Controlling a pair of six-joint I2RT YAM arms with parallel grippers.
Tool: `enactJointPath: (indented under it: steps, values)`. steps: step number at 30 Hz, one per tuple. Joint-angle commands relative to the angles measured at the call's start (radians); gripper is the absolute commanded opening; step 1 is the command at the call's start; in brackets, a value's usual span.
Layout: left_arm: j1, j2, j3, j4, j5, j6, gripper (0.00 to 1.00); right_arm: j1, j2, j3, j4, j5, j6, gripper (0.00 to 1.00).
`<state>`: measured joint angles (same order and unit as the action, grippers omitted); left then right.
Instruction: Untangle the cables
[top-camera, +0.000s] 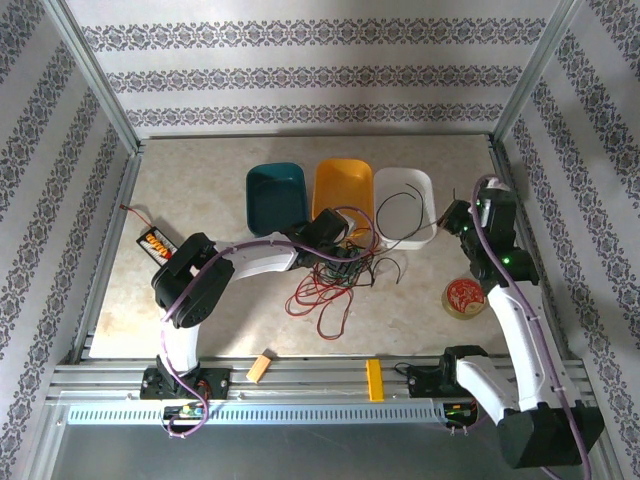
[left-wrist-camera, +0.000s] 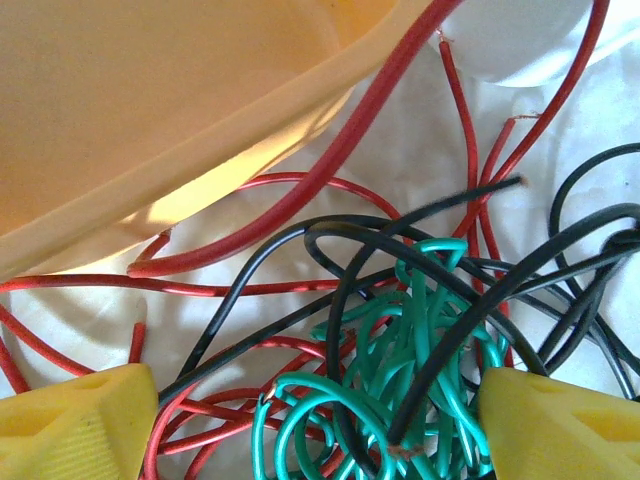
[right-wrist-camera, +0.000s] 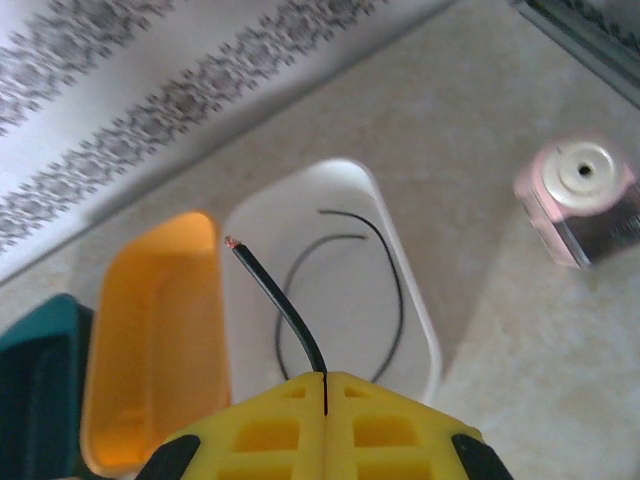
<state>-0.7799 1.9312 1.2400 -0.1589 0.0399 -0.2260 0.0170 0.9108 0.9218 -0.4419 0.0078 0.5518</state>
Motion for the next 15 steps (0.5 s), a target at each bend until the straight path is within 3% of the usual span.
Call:
enactJointPath:
  steps: [1,15]
  values:
    - [0.001,0.061,-0.023,-0.148,-0.109,0.004,0.84,-0.005,-0.019,0.089,0.008,0.001,-0.004,0.00]
    - [0.001,0.057,-0.095,-0.153,-0.135,0.011,0.84,-0.034,0.015,0.378,0.027,0.015,-0.048,0.00]
